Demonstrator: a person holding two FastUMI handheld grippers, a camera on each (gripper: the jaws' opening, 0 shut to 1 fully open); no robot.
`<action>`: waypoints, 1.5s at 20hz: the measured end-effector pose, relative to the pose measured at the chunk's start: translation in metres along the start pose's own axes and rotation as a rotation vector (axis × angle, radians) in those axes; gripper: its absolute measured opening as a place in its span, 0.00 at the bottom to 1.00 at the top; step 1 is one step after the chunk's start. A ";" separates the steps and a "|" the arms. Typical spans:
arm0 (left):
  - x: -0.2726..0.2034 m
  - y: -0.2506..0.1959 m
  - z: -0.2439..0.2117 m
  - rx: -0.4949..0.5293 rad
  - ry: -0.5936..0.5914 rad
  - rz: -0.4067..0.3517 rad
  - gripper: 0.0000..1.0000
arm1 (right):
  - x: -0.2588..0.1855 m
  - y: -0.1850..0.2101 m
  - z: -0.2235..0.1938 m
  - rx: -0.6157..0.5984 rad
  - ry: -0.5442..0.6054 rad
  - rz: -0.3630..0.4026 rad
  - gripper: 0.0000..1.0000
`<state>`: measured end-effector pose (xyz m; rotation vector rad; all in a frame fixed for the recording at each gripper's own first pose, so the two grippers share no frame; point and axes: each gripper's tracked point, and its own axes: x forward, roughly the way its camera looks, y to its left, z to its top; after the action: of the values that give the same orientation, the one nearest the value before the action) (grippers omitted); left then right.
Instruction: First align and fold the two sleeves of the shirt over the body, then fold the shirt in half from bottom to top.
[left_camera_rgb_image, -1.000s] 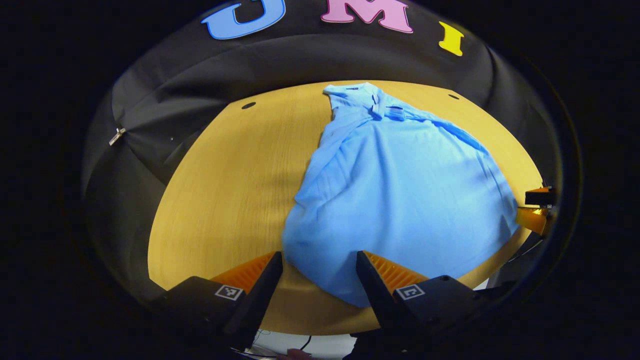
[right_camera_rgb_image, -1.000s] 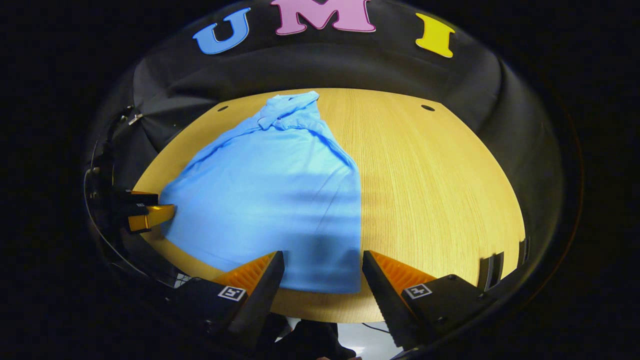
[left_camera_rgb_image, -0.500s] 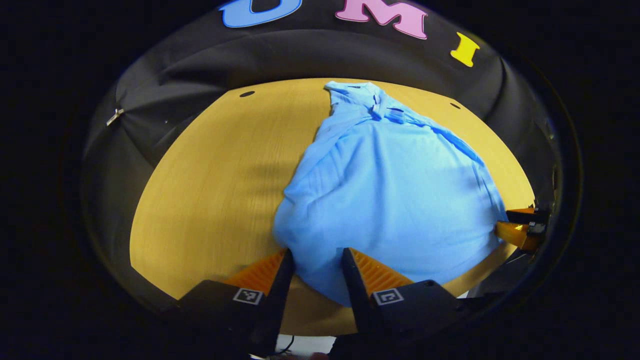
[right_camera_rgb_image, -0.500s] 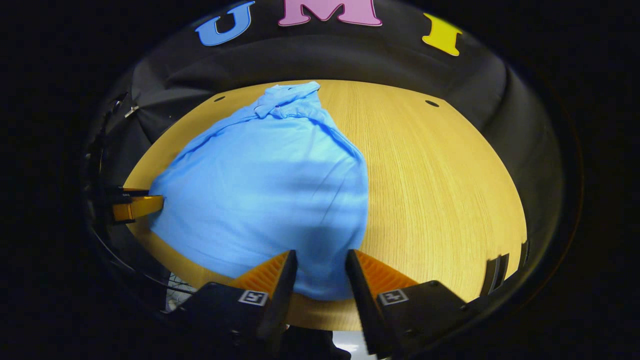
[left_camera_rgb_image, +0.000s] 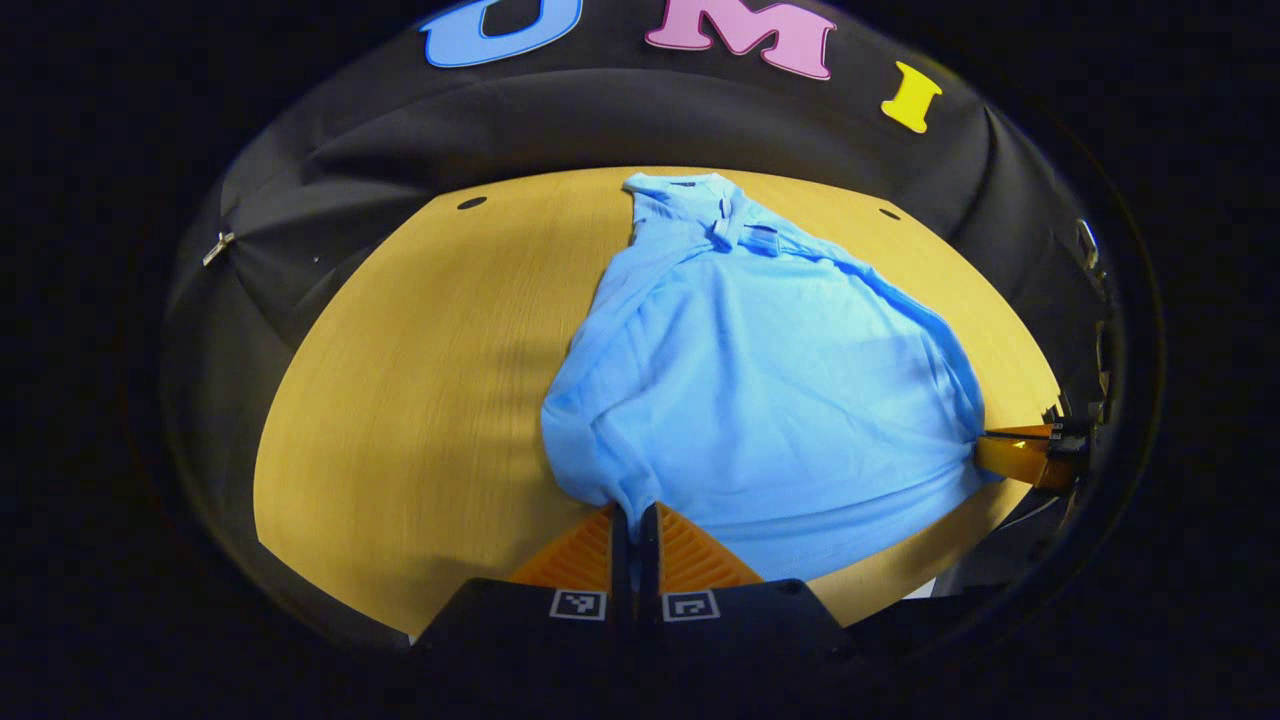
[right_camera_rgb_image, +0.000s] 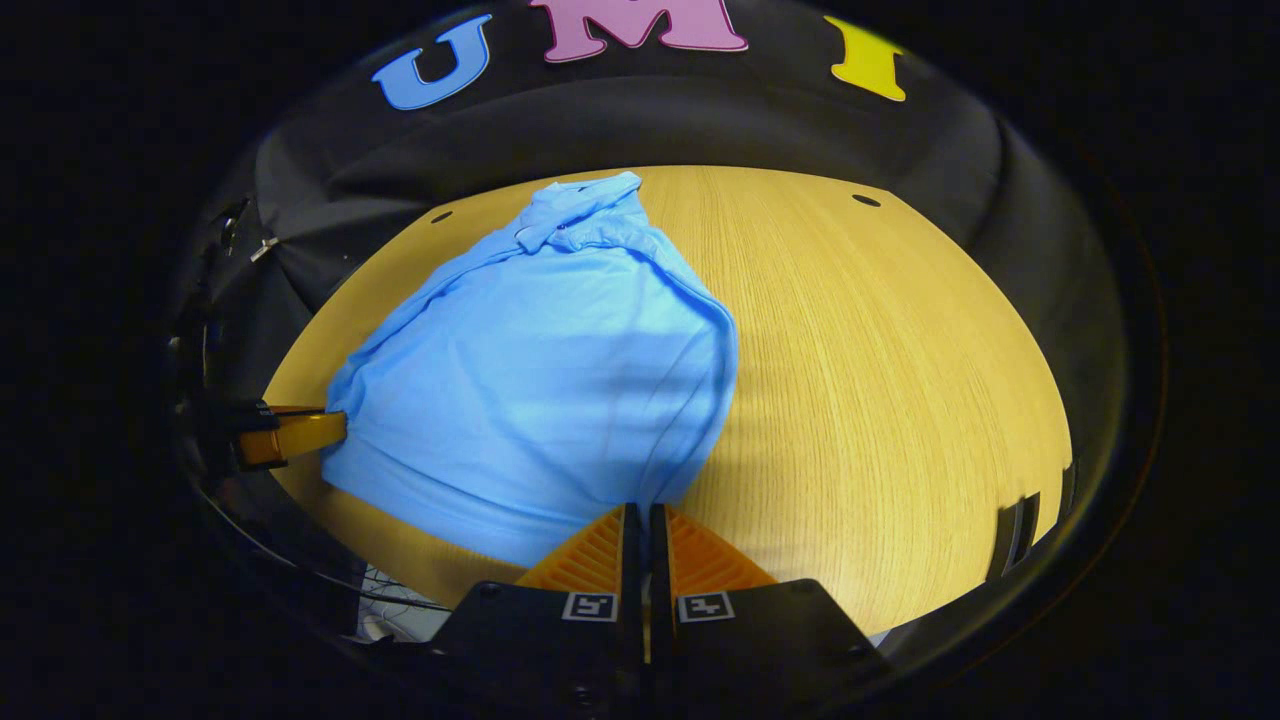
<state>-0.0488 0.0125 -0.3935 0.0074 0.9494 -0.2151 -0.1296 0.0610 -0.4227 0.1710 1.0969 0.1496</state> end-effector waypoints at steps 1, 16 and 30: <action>-0.005 -0.001 0.005 0.000 -0.013 -0.003 0.06 | -0.002 0.002 0.007 0.000 -0.013 0.006 0.07; -0.020 0.001 0.209 -0.063 -0.355 -0.021 0.06 | 0.006 -0.001 0.209 0.044 -0.332 0.043 0.07; 0.090 0.023 0.398 -0.046 -0.533 0.057 0.06 | 0.113 -0.030 0.389 0.028 -0.503 0.012 0.07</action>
<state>0.3268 -0.0208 -0.2363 -0.0631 0.4219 -0.1319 0.2699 0.0304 -0.3541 0.2260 0.5976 0.0943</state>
